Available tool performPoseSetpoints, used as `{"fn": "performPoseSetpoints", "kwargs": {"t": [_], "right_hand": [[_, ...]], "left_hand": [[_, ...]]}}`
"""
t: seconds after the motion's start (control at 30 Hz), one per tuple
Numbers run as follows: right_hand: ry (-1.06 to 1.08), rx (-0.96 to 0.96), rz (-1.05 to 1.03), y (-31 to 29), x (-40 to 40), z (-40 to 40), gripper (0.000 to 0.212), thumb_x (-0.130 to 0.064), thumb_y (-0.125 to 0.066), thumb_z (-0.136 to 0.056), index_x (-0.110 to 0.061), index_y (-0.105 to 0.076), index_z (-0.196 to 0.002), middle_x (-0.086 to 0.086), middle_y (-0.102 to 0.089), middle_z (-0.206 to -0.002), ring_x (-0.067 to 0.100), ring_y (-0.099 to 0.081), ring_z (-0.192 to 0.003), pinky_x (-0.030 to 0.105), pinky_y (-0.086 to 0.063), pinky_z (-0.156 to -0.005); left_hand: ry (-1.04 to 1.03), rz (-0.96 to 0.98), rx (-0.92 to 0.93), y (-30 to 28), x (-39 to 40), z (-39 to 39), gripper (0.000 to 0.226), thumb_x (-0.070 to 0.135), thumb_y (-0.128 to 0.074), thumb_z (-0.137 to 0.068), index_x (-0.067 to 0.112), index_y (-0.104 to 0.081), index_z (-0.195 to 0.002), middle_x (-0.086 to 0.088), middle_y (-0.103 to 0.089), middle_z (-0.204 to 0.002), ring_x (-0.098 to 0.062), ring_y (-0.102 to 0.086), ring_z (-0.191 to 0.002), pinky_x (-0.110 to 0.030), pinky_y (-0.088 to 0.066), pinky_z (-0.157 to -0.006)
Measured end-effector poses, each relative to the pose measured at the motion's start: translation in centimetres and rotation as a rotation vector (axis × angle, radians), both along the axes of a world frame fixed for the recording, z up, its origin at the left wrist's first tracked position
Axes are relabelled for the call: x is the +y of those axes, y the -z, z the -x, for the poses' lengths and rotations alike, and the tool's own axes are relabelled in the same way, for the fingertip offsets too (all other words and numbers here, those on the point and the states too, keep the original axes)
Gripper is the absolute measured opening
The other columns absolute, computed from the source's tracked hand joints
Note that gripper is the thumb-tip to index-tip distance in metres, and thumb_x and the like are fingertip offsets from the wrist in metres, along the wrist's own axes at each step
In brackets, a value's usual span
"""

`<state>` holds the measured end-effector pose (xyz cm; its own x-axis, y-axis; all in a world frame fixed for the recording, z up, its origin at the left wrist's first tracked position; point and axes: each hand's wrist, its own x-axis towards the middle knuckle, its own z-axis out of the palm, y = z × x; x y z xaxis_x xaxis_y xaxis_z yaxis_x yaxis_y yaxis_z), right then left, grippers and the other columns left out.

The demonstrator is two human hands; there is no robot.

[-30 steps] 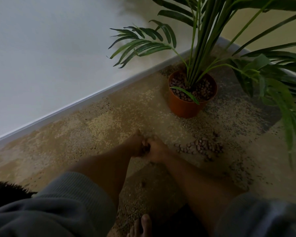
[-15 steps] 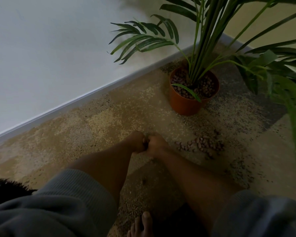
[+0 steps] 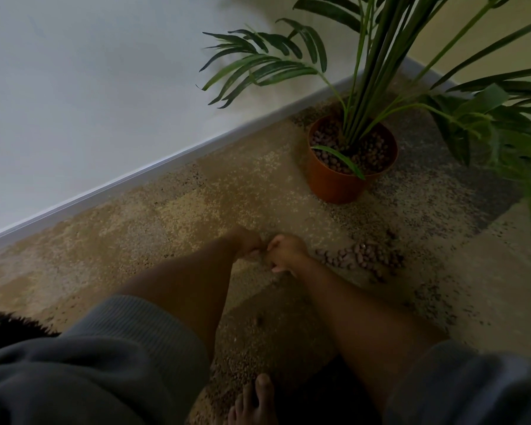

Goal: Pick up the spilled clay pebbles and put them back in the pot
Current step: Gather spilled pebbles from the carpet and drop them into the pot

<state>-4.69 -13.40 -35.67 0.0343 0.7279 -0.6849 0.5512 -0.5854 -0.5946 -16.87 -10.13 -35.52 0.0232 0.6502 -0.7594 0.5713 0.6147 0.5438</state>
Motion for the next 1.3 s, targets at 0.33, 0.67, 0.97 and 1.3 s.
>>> {"fn": "performPoseSetpoints", "kwargs": {"t": [0.33, 0.67, 0.97, 1.3], "right_hand": [[0.765, 0.967, 0.197, -0.8, 0.4, -1.7, 0.026, 0.011, -0.034, -0.086, -0.006, -0.049, -0.072, 0.011, -0.048, -0.078, 0.018, -0.05, -0.069, 0.029, -0.053, -0.073], [1.02, 1.066, -0.008, -5.9, 4.4, -2.4, 0.017, 0.0, -0.044, -0.096, -0.001, -0.057, -0.085, 0.01, -0.056, -0.08, 0.016, -0.058, -0.076, 0.025, -0.055, -0.073], [1.311, 1.292, -0.363, -14.0, 8.6, -6.4, 0.028, -0.003, -0.028, -0.094, -0.009, -0.048, -0.076, 0.009, -0.041, -0.073, 0.019, -0.041, -0.064, 0.039, -0.041, -0.111], [1.312, 1.318, -0.418, -14.5, 8.6, -9.4, 0.052, -0.019, -0.021, -0.104, -0.002, -0.022, -0.153, 0.016, -0.025, -0.158, 0.029, -0.028, -0.146, 0.04, -0.025, -0.121]], "left_hand": [[-0.518, 0.109, -0.527, -1.6, 0.6, -1.1, 0.028, 0.011, -0.043, -0.096, 0.01, -0.052, -0.07, -0.004, -0.05, -0.067, -0.009, -0.047, -0.058, -0.014, -0.046, -0.046], [-0.865, -0.027, -0.822, -8.2, 6.0, -4.0, 0.024, 0.012, -0.046, -0.101, 0.007, -0.055, -0.079, -0.003, -0.051, -0.072, -0.008, -0.052, -0.067, -0.015, -0.05, -0.058], [-0.794, -0.129, -0.973, -13.0, 9.5, -10.4, 0.028, 0.012, -0.033, -0.102, 0.002, -0.053, -0.085, -0.013, -0.049, -0.087, -0.016, -0.047, -0.069, -0.026, -0.051, -0.086], [-0.598, -0.038, -1.091, -14.1, 9.0, -12.8, 0.047, 0.016, -0.026, -0.105, -0.008, -0.029, -0.146, -0.025, -0.039, -0.147, -0.033, -0.043, -0.134, -0.036, -0.04, -0.108]]}}
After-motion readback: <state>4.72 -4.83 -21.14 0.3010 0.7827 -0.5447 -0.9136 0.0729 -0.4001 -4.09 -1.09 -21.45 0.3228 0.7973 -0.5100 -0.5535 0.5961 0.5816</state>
